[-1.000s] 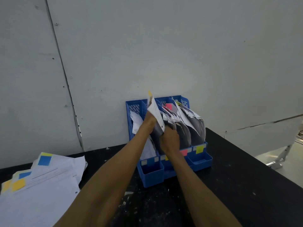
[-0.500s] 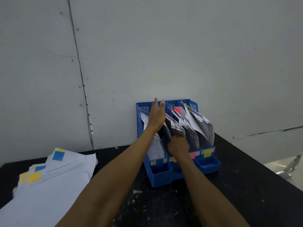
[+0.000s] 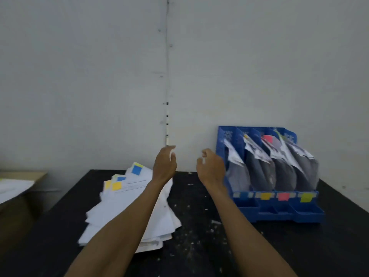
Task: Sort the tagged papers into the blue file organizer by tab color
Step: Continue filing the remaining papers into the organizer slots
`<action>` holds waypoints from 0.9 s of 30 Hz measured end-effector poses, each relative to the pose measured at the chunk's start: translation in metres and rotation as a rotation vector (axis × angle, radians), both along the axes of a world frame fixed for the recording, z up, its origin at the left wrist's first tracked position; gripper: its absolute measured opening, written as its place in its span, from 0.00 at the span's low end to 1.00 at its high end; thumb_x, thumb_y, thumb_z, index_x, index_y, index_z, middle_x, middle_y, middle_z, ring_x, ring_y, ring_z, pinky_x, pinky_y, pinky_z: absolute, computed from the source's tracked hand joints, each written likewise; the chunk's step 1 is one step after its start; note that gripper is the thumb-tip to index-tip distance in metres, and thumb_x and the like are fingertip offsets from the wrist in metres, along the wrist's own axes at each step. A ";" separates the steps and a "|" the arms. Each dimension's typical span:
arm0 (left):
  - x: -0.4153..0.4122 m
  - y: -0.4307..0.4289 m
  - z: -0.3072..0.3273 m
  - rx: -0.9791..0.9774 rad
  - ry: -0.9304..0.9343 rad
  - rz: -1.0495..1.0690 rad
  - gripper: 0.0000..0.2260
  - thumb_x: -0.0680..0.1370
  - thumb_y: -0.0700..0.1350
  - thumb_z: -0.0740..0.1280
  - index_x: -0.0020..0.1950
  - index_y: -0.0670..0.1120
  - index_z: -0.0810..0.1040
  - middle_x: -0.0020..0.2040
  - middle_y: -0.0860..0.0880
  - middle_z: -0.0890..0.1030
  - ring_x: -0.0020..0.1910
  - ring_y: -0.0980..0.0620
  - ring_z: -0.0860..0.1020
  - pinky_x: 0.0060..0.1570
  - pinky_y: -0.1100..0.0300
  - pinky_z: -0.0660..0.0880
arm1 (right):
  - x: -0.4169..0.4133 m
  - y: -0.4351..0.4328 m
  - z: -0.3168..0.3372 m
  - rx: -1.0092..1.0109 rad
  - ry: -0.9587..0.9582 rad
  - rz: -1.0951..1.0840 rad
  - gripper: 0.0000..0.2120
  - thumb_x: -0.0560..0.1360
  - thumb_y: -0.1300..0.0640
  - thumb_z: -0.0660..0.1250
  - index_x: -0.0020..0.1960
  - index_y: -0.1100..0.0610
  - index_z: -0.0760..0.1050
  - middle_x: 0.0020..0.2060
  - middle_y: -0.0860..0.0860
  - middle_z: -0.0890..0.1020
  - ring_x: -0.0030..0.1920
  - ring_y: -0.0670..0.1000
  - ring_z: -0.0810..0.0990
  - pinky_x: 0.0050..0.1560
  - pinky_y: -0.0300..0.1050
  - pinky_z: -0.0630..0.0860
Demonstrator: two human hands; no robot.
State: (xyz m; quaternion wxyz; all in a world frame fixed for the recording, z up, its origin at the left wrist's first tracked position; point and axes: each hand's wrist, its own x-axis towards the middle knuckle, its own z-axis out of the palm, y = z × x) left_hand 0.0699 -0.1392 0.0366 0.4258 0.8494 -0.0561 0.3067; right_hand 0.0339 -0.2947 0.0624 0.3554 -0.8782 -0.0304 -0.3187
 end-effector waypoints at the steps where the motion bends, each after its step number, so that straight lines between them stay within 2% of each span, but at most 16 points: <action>1: -0.010 0.024 -0.015 0.043 0.058 0.055 0.14 0.81 0.39 0.59 0.65 0.43 0.76 0.65 0.44 0.76 0.65 0.45 0.73 0.64 0.60 0.65 | -0.005 0.019 -0.013 0.019 0.062 0.051 0.13 0.77 0.57 0.63 0.60 0.58 0.77 0.52 0.53 0.82 0.52 0.54 0.80 0.48 0.42 0.73; 4: -0.042 0.087 -0.057 0.122 0.285 0.268 0.15 0.80 0.41 0.61 0.65 0.45 0.75 0.65 0.44 0.75 0.65 0.44 0.72 0.63 0.54 0.66 | -0.019 0.069 -0.055 -0.002 0.237 0.145 0.09 0.77 0.52 0.65 0.52 0.57 0.78 0.48 0.52 0.83 0.51 0.54 0.81 0.44 0.41 0.71; 7: -0.072 0.137 -0.087 0.252 0.488 0.497 0.15 0.80 0.46 0.60 0.66 0.45 0.73 0.64 0.44 0.74 0.64 0.44 0.72 0.62 0.51 0.67 | -0.031 0.113 -0.095 -0.051 0.431 0.187 0.21 0.75 0.43 0.66 0.61 0.56 0.76 0.56 0.52 0.80 0.57 0.53 0.78 0.52 0.43 0.73; 9: -0.086 0.157 -0.100 0.267 0.581 0.571 0.14 0.81 0.49 0.59 0.63 0.44 0.74 0.63 0.44 0.74 0.63 0.43 0.72 0.62 0.50 0.68 | -0.038 0.133 -0.114 -0.147 0.514 0.137 0.27 0.74 0.38 0.65 0.63 0.57 0.73 0.60 0.53 0.76 0.61 0.55 0.73 0.57 0.46 0.71; 12: -0.094 0.165 -0.116 0.291 0.565 0.586 0.14 0.81 0.50 0.58 0.60 0.43 0.75 0.62 0.45 0.75 0.61 0.45 0.72 0.61 0.50 0.68 | -0.048 0.149 -0.126 -0.287 0.488 0.018 0.26 0.75 0.37 0.62 0.61 0.56 0.72 0.61 0.52 0.73 0.61 0.53 0.70 0.62 0.47 0.68; 16: -0.098 0.164 -0.120 0.240 0.505 0.591 0.15 0.81 0.50 0.59 0.59 0.42 0.76 0.62 0.46 0.74 0.61 0.46 0.72 0.62 0.50 0.67 | -0.056 0.154 -0.133 -0.310 0.432 -0.103 0.24 0.76 0.37 0.58 0.59 0.55 0.74 0.58 0.51 0.73 0.59 0.52 0.70 0.59 0.47 0.67; 23: -0.093 0.172 -0.108 -0.108 0.493 0.573 0.14 0.76 0.46 0.67 0.59 0.42 0.79 0.60 0.44 0.76 0.61 0.43 0.74 0.63 0.48 0.67 | -0.056 0.155 -0.142 -0.314 0.369 -0.172 0.25 0.76 0.36 0.58 0.57 0.55 0.76 0.57 0.51 0.75 0.58 0.52 0.71 0.57 0.48 0.67; 27: -0.087 0.172 -0.100 -0.174 0.552 0.613 0.13 0.77 0.47 0.66 0.60 0.46 0.80 0.62 0.46 0.78 0.61 0.44 0.75 0.64 0.47 0.67 | -0.057 0.157 -0.147 -0.302 0.310 -0.187 0.23 0.74 0.38 0.61 0.53 0.56 0.78 0.53 0.51 0.77 0.55 0.53 0.73 0.55 0.49 0.69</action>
